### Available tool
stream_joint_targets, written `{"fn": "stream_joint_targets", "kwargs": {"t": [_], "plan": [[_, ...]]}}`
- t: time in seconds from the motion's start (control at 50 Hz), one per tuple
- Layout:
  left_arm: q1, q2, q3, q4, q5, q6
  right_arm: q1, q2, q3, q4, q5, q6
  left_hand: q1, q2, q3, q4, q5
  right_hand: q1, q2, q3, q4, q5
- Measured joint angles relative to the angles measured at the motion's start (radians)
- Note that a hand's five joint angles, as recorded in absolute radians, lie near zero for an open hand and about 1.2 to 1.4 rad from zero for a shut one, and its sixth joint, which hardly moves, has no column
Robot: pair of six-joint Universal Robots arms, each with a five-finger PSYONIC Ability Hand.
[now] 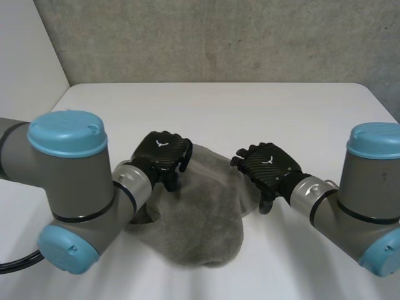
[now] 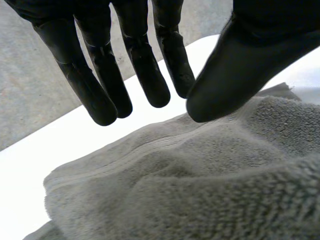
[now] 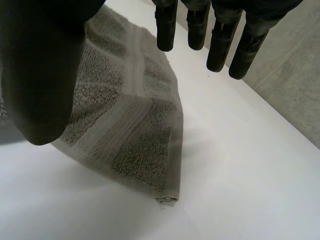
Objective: Fold the towel.
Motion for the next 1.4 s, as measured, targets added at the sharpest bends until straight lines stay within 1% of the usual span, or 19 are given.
{"fn": "stream_joint_targets", "kwargs": {"t": [0.04, 0.14, 0.26, 0.3, 0.34, 0.38, 0.42, 0.46, 0.48, 0.6, 0.74, 0.82, 0.88, 1.02, 1.08, 1.18, 1.26, 1.34, 1.4], "plan": [[0.018, 0.021, -0.017, -0.001, 0.0, 0.001, 0.005, 0.044, -0.036, 0.001, 0.001, -0.012, -0.04, -0.041, -0.044, -0.033, -0.041, 0.008, 0.0, 0.0, 0.0, 0.01], [0.057, 0.071, -0.065, -0.001, 0.001, 0.002, 0.014, 0.118, -0.1, 0.004, 0.001, -0.02, -0.048, -0.049, -0.055, -0.037, -0.05, 0.032, 0.023, 0.024, 0.016, 0.035], [0.106, 0.13, -0.145, 0.001, 0.017, 0.003, 0.045, 0.2, -0.173, 0.003, 0.001, -0.02, -0.061, -0.062, -0.069, -0.052, -0.064, 0.242, 0.25, 0.252, 0.245, 0.247], [0.125, 0.141, -0.173, 0.002, 0.031, 0.003, 0.053, 0.22, -0.19, 0.003, 0.001, -0.019, -0.063, -0.063, -0.069, -0.052, -0.066, 0.428, 0.438, 0.434, 0.424, 0.428], [0.139, 0.144, -0.191, 0.004, 0.043, 0.003, 0.057, 0.233, -0.202, 0.003, 0.002, -0.019, -0.063, -0.063, -0.069, -0.052, -0.068, 0.555, 0.57, 0.564, 0.553, 0.55], [0.152, 0.145, -0.206, 0.005, 0.055, 0.003, 0.059, 0.242, -0.209, 0.003, 0.001, -0.018, -0.063, -0.063, -0.069, -0.052, -0.068, 0.677, 0.682, 0.681, 0.672, 0.669], [0.164, 0.144, -0.217, 0.007, 0.068, 0.003, 0.06, 0.249, -0.215, 0.004, 0.001, -0.018, -0.063, -0.063, -0.069, -0.052, -0.068, 0.743, 0.732, 0.744, 0.73, 0.725], [0.172, 0.142, -0.225, 0.008, 0.08, 0.002, 0.062, 0.252, -0.219, 0.005, 0.001, -0.018, -0.063, -0.063, -0.069, -0.052, -0.067, 0.978, 0.964, 0.973, 0.957, 0.96], [0.175, 0.142, -0.228, 0.008, 0.085, 0.0, 0.063, 0.251, -0.219, 0.005, 0.001, -0.017, -0.063, -0.063, -0.069, -0.052, -0.068, 1.045, 1.026, 1.045, 1.039, 1.041], [0.184, 0.152, -0.234, 0.007, 0.098, -0.005, 0.058, 0.227, -0.219, 0.002, 0.022, -0.016, -0.063, -0.063, -0.07, -0.052, -0.068, 1.065, 1.047, 1.077, 1.072, 1.069], [0.186, 0.205, -0.252, 0.004, 0.1, -0.007, 0.029, 0.141, -0.221, -0.006, 0.112, -0.015, -0.068, -0.068, -0.074, -0.058, -0.071, 1.065, 1.047, 1.077, 1.072, 1.068], [0.186, 0.233, -0.272, 0.004, 0.101, -0.006, -0.052, 0.093, -0.231, -0.013, 0.179, -0.023, -0.074, -0.075, -0.083, -0.067, -0.079, 1.065, 1.047, 1.077, 1.072, 1.068], [0.187, 0.242, -0.286, 0.005, 0.101, -0.006, -0.105, 0.077, -0.232, -0.012, 0.204, -0.036, -0.076, -0.077, -0.084, -0.067, -0.079, 1.067, 1.047, 1.077, 1.072, 1.068], [0.2, 0.242, -0.309, 0.011, 0.101, -0.006, -0.181, 0.075, -0.203, -0.007, 0.22, -0.099, -0.1, -0.1, -0.11, -0.095, -0.104, 1.068, 1.047, 1.079, 1.072, 1.068], [0.207, 0.237, -0.314, 0.013, 0.101, -0.006, -0.211, 0.078, -0.176, -0.01, 0.221, -0.142, -0.192, -0.191, -0.202, -0.186, -0.192, 1.068, 1.047, 1.081, 1.072, 1.068], [0.21, 0.233, -0.317, 0.013, 0.1, -0.006, -0.26, 0.08, -0.141, -0.013, 0.219, -0.196, -0.286, -0.288, -0.302, -0.285, -0.298, 1.068, 1.047, 1.081, 1.072, 1.068], [0.208, 0.235, -0.325, 0.013, 0.101, -0.006, -0.299, 0.081, -0.12, -0.014, 0.215, -0.22, -0.276, -0.277, -0.289, -0.277, -0.284, 1.068, 1.047, 1.082, 1.072, 1.068], [0.199, 0.238, -0.342, 0.013, 0.11, -0.005, -0.322, 0.081, -0.11, -0.015, 0.21, -0.227, -0.175, -0.176, -0.186, -0.171, -0.182, 1.069, 1.047, 1.082, 1.072, 1.068], [0.187, 0.238, -0.359, 0.012, 0.127, -0.005, -0.326, 0.082, -0.106, -0.015, 0.207, -0.227, -0.161, -0.161, -0.173, -0.159, -0.166, 1.069, 1.047, 1.082, 1.072, 1.068]]}}
